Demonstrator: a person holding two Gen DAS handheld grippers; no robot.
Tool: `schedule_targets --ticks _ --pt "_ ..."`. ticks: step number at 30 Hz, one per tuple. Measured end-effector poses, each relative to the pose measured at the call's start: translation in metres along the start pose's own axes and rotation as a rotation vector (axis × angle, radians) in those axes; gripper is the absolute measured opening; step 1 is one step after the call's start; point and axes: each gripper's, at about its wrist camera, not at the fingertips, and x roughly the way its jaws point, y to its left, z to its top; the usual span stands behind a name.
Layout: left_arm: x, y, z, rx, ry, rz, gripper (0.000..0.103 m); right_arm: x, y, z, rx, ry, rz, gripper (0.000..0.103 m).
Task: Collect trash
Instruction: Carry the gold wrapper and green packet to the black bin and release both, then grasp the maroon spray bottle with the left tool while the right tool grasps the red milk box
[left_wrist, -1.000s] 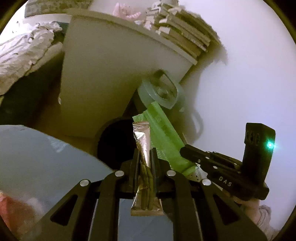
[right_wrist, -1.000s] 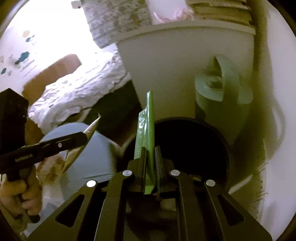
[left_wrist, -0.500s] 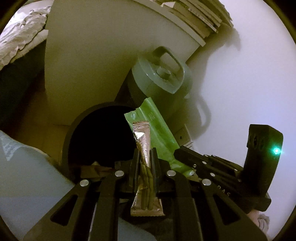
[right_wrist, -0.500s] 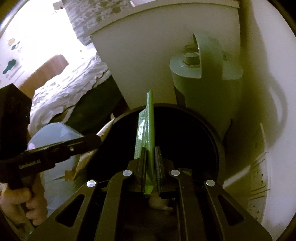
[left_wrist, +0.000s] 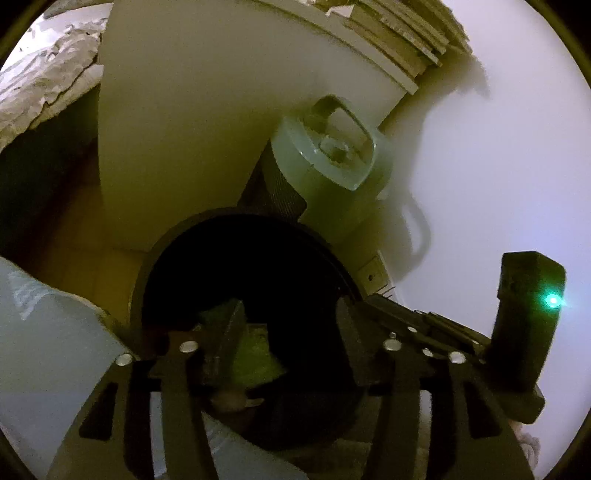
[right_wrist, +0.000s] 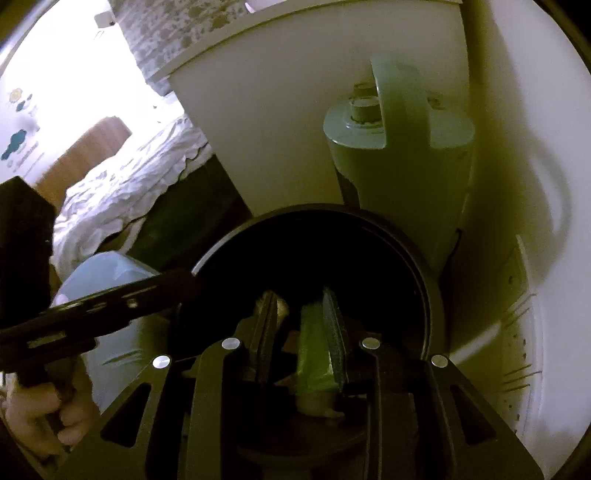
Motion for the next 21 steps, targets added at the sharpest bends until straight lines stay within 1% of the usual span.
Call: schedule_targets --ticks 4,5,6,7,8,9,10,14,19,20,21 --pt "-0.023 0.003 -0.005 -0.014 -0.031 -0.001 0.058 -0.003 0.009 -0.001 -0.01 0.001 0.009 0.027" --pt "-0.028 0.004 -0.007 -0.018 -0.039 -0.001 0.059 -0.004 0.013 -0.001 -0.014 0.001 0.013 0.03" --pt "-0.039 0.006 -0.01 -0.021 -0.054 0.002 0.061 -0.006 0.018 -0.002 -0.018 -0.001 0.02 0.043" --pt "-0.046 0.007 -0.012 -0.023 -0.065 0.005 0.063 -0.009 0.024 -0.003 -0.025 -0.009 0.029 0.05" --pt "-0.054 0.009 -0.015 -0.027 -0.078 0.011 0.064 -0.013 0.03 -0.005 -0.029 -0.023 0.037 0.066" --pt "-0.063 0.011 -0.019 -0.033 -0.09 0.015 0.064 -0.017 0.035 -0.006 -0.031 -0.039 0.044 0.073" --pt "-0.073 0.015 -0.024 -0.043 -0.102 0.02 0.064 -0.021 0.042 -0.008 -0.035 -0.058 0.055 0.073" --pt "-0.115 0.03 -0.043 -0.082 -0.152 0.049 0.064 -0.028 0.072 -0.012 -0.066 -0.051 0.102 0.073" --pt "-0.167 0.045 -0.072 -0.1 -0.207 0.127 0.064 -0.034 0.116 -0.015 -0.119 -0.04 0.167 0.073" --pt "-0.177 0.049 -0.08 -0.104 -0.217 0.151 0.064 -0.035 0.125 -0.016 -0.13 -0.036 0.181 0.075" --pt "-0.187 0.053 -0.088 -0.109 -0.228 0.176 0.064 -0.036 0.134 -0.017 -0.143 -0.032 0.196 0.08"
